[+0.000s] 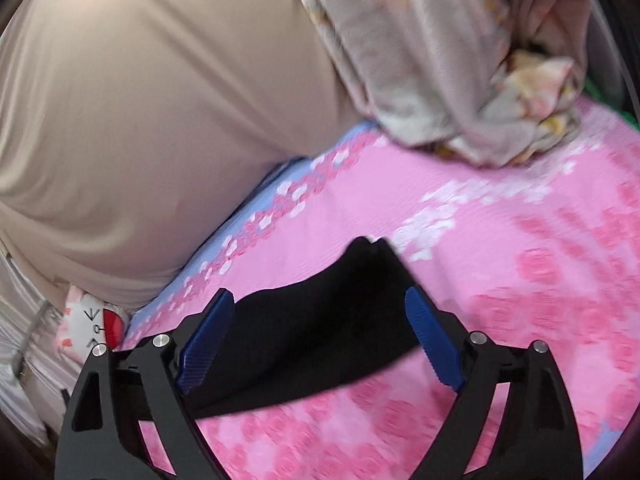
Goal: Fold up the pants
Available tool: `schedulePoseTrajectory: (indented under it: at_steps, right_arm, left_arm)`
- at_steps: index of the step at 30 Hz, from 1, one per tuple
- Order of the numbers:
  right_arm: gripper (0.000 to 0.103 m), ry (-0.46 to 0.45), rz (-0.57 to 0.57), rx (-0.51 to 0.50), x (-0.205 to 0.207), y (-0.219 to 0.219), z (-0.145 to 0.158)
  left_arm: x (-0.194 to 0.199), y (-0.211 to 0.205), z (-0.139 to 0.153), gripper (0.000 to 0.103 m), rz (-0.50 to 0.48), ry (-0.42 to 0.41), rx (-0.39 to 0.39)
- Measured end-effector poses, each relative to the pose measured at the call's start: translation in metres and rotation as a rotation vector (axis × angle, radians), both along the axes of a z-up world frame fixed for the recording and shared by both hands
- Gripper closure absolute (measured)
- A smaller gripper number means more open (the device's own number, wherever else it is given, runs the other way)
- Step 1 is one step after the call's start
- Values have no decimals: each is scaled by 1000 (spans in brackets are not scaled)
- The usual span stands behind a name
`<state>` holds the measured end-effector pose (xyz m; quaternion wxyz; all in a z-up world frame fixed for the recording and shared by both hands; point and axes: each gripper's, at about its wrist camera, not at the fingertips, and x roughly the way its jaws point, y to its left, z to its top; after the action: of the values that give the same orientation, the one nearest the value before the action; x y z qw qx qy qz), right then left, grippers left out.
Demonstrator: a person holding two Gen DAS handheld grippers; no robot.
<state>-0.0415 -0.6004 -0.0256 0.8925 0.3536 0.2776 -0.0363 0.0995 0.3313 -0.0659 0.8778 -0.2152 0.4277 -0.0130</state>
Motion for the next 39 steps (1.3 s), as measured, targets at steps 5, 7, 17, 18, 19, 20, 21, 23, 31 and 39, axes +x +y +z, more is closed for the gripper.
schedulePoseTrajectory:
  at_steps: [5,7,17,18,19,20,21,23,31,39]
  right_arm:
    - [98,7,36,-47,56,13,13]
    - [99,-164,67,-137,37,33,54]
    - [92,208,-87,-105,-22,12,-44]
    - [90,206,-93,-106,-24,14,-42]
    - [88,209,-94,-110,-23,15,-41]
    - [86,218,-92,-109,-20,15,-42]
    - [83,226,-87,-99,-17,13,-44]
    - [81,219,-98,-79,-6,7,-44]
    - [81,221,-138,-132,3,2,-40]
    - [78,103,-326,-165,-45,11,-19]
  left_arm:
    - [18,-2,12,80,2,4,8]
    - [23,-2,22,80,-1,-5,10]
    - [18,2,-1,78,-15,26,2]
    - [18,2,-1,78,-16,23,1]
    - [18,2,-1,78,-20,21,5]
    - [19,1,0,77,-27,20,9]
    - [19,1,-1,77,-33,19,12]
    - [21,2,-2,77,-48,17,11]
    - [26,17,19,56,-97,5,135]
    - [-32,105,43,47,168,-38,72]
